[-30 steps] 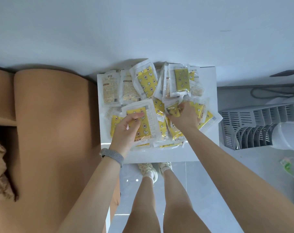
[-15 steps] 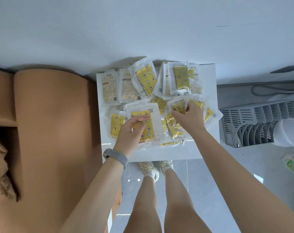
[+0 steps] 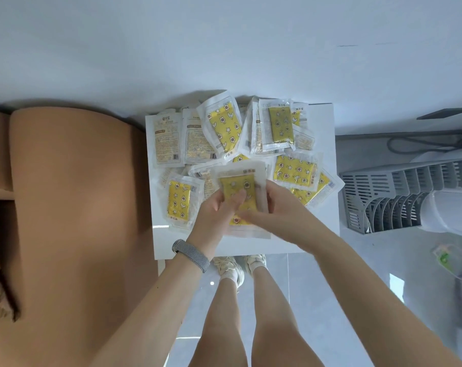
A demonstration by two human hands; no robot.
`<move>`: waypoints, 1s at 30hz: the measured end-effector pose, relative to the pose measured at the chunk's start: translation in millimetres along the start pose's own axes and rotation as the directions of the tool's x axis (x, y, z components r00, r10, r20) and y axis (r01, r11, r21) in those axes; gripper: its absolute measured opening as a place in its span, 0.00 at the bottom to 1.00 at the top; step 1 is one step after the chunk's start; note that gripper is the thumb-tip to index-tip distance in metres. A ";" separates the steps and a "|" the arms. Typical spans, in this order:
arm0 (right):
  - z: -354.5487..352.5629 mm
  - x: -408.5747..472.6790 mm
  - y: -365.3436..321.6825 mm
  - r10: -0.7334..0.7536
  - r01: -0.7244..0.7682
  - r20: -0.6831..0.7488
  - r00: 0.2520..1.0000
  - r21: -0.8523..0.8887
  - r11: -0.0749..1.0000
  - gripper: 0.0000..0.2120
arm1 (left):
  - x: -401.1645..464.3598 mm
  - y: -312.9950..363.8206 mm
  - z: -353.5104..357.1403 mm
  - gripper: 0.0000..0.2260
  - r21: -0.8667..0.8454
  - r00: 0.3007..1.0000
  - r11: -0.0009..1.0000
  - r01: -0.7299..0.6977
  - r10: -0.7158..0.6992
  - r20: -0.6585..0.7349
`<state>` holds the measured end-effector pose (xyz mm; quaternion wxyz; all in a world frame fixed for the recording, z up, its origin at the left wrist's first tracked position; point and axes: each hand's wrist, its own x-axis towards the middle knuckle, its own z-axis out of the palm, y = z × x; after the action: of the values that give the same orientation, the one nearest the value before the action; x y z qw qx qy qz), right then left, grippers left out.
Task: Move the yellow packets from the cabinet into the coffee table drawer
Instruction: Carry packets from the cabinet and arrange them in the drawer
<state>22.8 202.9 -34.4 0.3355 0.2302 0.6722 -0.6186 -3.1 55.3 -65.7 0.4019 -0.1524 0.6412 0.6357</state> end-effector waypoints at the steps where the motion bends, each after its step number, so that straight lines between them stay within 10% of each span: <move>1: -8.7 -1.2 -4.1 -0.006 0.006 0.049 0.999 -0.004 1.000 0.14 | -1.5 -0.8 -1.4 0.04 0.018 1.000 1.000 -0.019 0.019 -0.010; 5: -60.7 15.4 4.1 0.036 -0.044 -0.200 0.979 -0.032 0.999 0.14 | -7.0 -3.1 -5.7 0.04 0.030 0.997 0.998 -0.061 0.062 -0.036; 10: -101.0 58.1 59.3 -0.087 -0.143 -0.622 0.778 -0.310 0.940 0.24 | -4.9 -2.3 -11.7 0.04 -0.065 0.992 0.998 -0.001 -0.007 -0.128; 15: -96.6 80.2 86.3 -0.183 -0.226 -0.537 0.823 -0.605 0.763 0.36 | -3.2 -3.2 -19.8 0.05 -0.072 0.990 0.996 0.051 -0.060 -0.125; 30: -74.7 93.1 84.2 -0.126 -0.361 -0.579 0.806 -0.648 0.671 0.36 | 0.4 1.5 -17.6 0.06 -0.108 0.988 0.993 0.044 -0.059 -0.144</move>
<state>9.1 277.5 -159.3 0.2191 0.2982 0.9131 -0.1714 -10.1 39.2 -67.3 0.3614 -0.2359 0.6309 0.6448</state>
